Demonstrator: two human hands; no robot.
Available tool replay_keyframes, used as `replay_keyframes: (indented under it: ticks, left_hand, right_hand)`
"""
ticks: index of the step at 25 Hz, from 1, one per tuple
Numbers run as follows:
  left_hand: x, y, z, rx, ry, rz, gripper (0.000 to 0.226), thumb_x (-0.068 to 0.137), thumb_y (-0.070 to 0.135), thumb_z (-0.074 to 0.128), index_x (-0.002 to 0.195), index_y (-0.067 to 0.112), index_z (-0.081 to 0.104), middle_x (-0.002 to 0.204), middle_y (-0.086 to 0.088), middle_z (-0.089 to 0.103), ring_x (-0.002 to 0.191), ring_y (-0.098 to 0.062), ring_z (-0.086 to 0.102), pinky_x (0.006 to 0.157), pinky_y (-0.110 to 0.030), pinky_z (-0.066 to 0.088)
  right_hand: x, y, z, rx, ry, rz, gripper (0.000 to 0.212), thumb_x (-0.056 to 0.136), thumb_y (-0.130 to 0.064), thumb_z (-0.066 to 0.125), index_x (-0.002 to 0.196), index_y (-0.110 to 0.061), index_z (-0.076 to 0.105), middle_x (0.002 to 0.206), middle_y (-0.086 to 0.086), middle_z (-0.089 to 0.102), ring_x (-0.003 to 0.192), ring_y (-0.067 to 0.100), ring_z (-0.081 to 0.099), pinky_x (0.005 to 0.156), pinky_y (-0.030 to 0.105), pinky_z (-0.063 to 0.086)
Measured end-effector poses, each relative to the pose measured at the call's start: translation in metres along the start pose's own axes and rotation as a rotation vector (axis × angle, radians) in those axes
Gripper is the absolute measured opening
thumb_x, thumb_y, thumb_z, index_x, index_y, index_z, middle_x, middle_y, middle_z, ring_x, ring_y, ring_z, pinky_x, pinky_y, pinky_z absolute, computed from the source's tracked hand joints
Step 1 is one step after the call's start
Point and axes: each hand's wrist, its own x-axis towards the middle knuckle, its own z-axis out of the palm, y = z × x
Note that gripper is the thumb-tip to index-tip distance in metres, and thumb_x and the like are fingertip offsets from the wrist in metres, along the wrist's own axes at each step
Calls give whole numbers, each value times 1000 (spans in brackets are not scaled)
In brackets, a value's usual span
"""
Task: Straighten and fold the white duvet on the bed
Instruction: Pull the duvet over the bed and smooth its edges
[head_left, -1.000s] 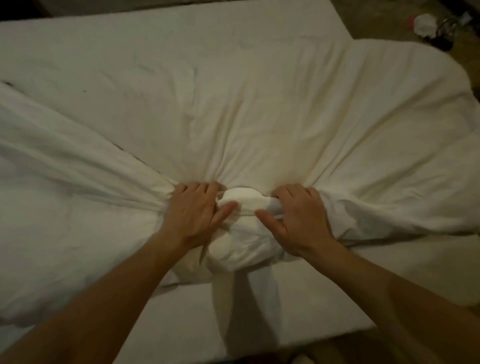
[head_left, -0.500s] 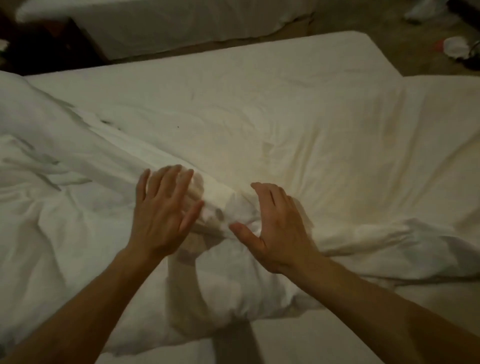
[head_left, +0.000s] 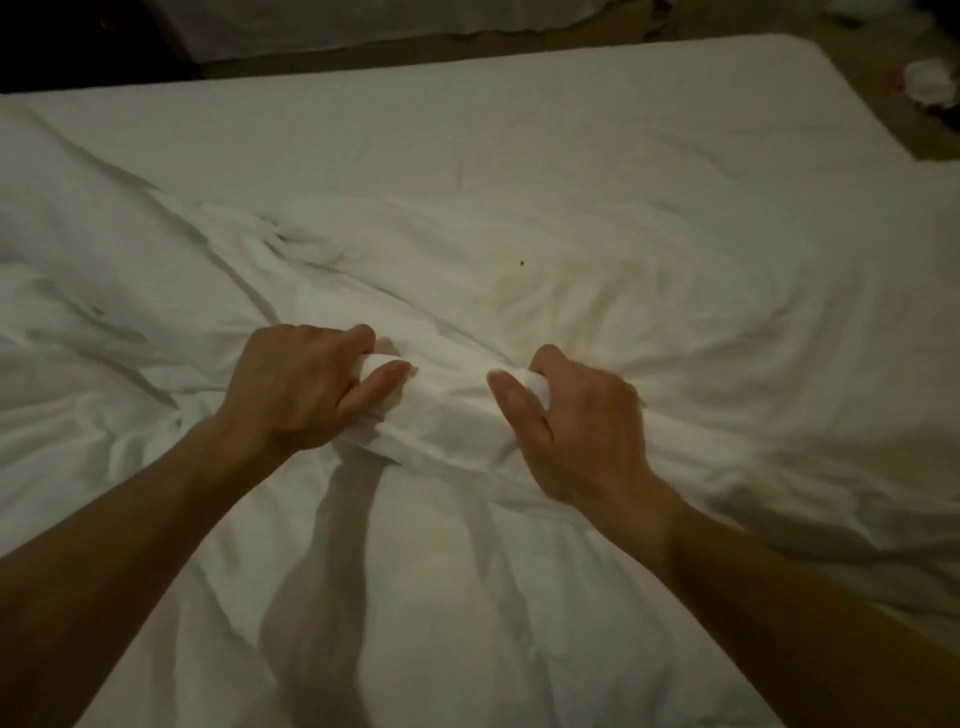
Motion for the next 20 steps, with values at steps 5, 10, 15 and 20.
replay_keyframes:
  ticks: [5,10,15,20]
  left_hand:
    - [-56,16,-52,-47,153,23,76,99,63,16,68,11,61,50,-2,55,39,-24,51,49,-20,22]
    - [-120,70,-122,-40,270,10,75,101,58,19,64,11,62,49,-2,51,39,-19,46,52,-17,17]
    - [-203,116,-70,-33,-7,-135,71,100,63,13,82,17,64,70,1,60,59,-21,55,62,-28,32]
    - [-226,111,34,-52,-355,-217,100,86,74,-16,154,16,27,156,-7,34,144,-26,28,122,-40,9]
  right_hand:
    - [-22,-30,-35,68,120,-222,69,100,-69,21,68,-15,51,51,-4,43,40,14,37,45,20,24]
    - [-61,-47,-80,115,223,-359,71,102,-64,23,64,-11,51,54,-2,43,45,14,35,45,26,26]
    - [-134,-12,-48,-77,16,-292,76,102,-66,16,67,-13,56,61,5,54,52,27,51,52,32,37]
    - [-167,19,4,-176,-224,-160,72,98,-71,13,94,-17,60,89,3,57,83,24,49,80,39,38]
